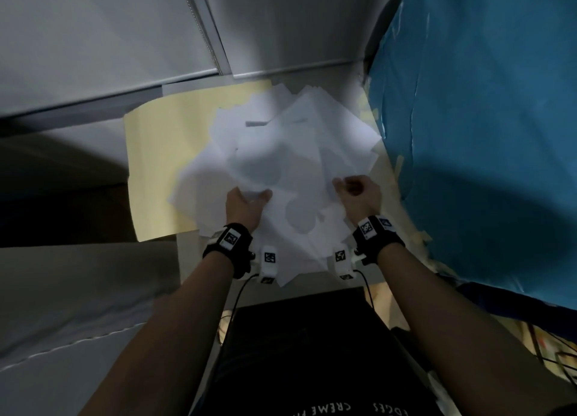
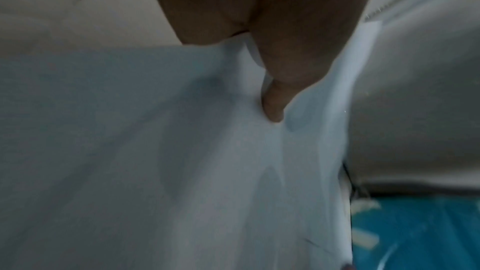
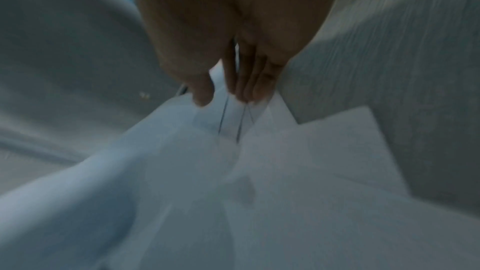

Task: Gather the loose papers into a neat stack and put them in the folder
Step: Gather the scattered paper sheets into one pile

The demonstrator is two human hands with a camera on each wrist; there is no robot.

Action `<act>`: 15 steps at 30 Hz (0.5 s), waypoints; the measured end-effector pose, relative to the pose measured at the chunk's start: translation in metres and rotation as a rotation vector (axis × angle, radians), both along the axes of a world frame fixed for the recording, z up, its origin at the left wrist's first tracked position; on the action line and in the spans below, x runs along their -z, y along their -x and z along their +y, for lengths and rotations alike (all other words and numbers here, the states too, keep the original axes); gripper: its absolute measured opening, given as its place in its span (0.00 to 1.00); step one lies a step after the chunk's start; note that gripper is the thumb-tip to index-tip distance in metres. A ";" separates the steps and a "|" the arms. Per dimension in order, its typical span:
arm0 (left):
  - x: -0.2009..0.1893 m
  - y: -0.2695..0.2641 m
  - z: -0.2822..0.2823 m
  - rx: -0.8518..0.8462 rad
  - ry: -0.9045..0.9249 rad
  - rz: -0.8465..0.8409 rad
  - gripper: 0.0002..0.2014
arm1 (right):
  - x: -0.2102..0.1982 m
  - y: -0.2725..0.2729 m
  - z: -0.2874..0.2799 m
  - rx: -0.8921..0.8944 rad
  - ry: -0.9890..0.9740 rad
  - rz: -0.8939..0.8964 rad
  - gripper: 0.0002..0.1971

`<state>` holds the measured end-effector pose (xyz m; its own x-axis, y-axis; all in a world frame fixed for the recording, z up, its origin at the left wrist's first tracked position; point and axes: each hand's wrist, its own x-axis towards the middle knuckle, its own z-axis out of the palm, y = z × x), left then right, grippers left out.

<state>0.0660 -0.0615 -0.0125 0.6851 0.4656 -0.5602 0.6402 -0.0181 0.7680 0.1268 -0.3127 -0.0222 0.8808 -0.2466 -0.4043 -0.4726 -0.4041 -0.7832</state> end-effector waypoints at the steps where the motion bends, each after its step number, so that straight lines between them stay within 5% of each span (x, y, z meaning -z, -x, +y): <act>1: 0.001 0.003 0.004 -0.084 0.027 0.009 0.25 | -0.002 -0.007 -0.002 0.113 -0.039 0.025 0.27; 4: 0.003 0.017 0.013 -0.226 0.174 0.051 0.27 | -0.016 -0.027 -0.001 0.163 -0.323 0.168 0.43; 6: 0.009 0.026 0.015 -0.197 0.238 0.049 0.32 | -0.022 -0.035 0.004 0.030 -0.441 0.188 0.37; 10: 0.004 0.027 0.011 -0.096 0.183 0.109 0.37 | -0.024 -0.039 0.017 -0.042 -0.249 0.120 0.17; 15: -0.003 0.026 0.023 0.006 0.032 0.042 0.29 | -0.048 -0.052 0.005 0.113 0.042 -0.044 0.13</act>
<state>0.0396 -0.0388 -0.0099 0.6630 0.4429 -0.6035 0.6722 0.0026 0.7404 0.1792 -0.3079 0.0255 0.8631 -0.3611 -0.3531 -0.4825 -0.3826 -0.7879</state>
